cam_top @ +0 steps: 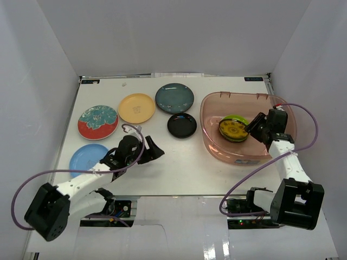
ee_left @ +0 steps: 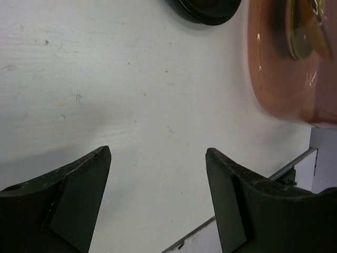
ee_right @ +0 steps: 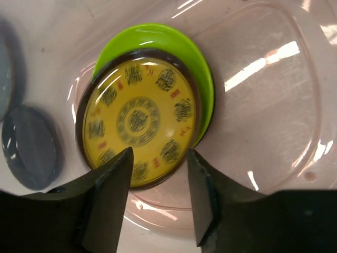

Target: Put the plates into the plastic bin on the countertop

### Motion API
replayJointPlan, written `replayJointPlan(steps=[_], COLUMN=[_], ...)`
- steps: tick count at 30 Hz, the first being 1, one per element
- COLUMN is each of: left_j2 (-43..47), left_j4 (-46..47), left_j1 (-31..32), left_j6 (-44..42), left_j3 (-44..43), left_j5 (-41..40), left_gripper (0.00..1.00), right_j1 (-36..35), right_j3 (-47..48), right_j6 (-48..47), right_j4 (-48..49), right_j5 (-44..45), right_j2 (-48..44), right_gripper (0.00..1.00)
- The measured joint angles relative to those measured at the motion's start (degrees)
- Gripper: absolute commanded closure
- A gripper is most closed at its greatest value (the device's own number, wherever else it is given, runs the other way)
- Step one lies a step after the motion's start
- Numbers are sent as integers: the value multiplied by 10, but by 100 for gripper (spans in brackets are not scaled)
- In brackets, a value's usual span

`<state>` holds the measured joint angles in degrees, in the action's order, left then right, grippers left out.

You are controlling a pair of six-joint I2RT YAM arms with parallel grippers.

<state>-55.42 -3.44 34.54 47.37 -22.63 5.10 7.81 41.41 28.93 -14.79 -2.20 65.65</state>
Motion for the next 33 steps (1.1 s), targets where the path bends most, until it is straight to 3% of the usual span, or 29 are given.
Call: replayJointPlan(steps=[1, 2, 4, 8, 11, 19, 20, 21, 24, 25, 26, 30, 33], left_j2=[-31, -58, -116, -242, -322, -480, -496, -511, -553, -564, -566, -522, -429], left_j4=[28, 52, 95, 163, 212, 259, 260, 256, 233, 228, 225, 224, 204], left_j1=[0, 0, 0, 0, 1, 1, 1, 1, 1, 1, 1, 2, 3], left_j6=[9, 17, 28, 45, 56, 76, 76, 76, 71, 66, 67, 67, 56], left_j3=[0, -2, -9, -58, -99, -234, -253, -271, -322, -335, -340, -294, -209], left_j5=[0, 0, -2, -5, -10, -76, -85, -94, -123, -133, -138, -157, -172], left_gripper=[18, 18, 18, 22, 26, 39, 42, 56, 82, 94, 98, 100, 100], right_j1=[0, 0, 0, 0, -6, -83, -98, -111, -143, -150, -153, -158, -161], right_j3=[0, 0, 0, 0, -12, -102, -113, -125, -156, -162, -164, -166, -165], right_j6=[-2, -5, -10, -13, -10, 12, 16, 22, 35, 37, 38, 40, 39], right_j4=[4, 8, 13, 13, 22, 33, 30, 29, 16, 16, 14, 6, 6], right_j5=[-10, -18, -29, -49, -68, -118, -120, -123, -130, -130, -130, -143, -157], right_j2=[1, 0, -5, -47, -121, -296, -309, -321, -355, -365, -374, -403, -403], right_gripper=[39, 26, 20, 23, 36, 39, 39, 40, 40, 40, 40, 36, 29])
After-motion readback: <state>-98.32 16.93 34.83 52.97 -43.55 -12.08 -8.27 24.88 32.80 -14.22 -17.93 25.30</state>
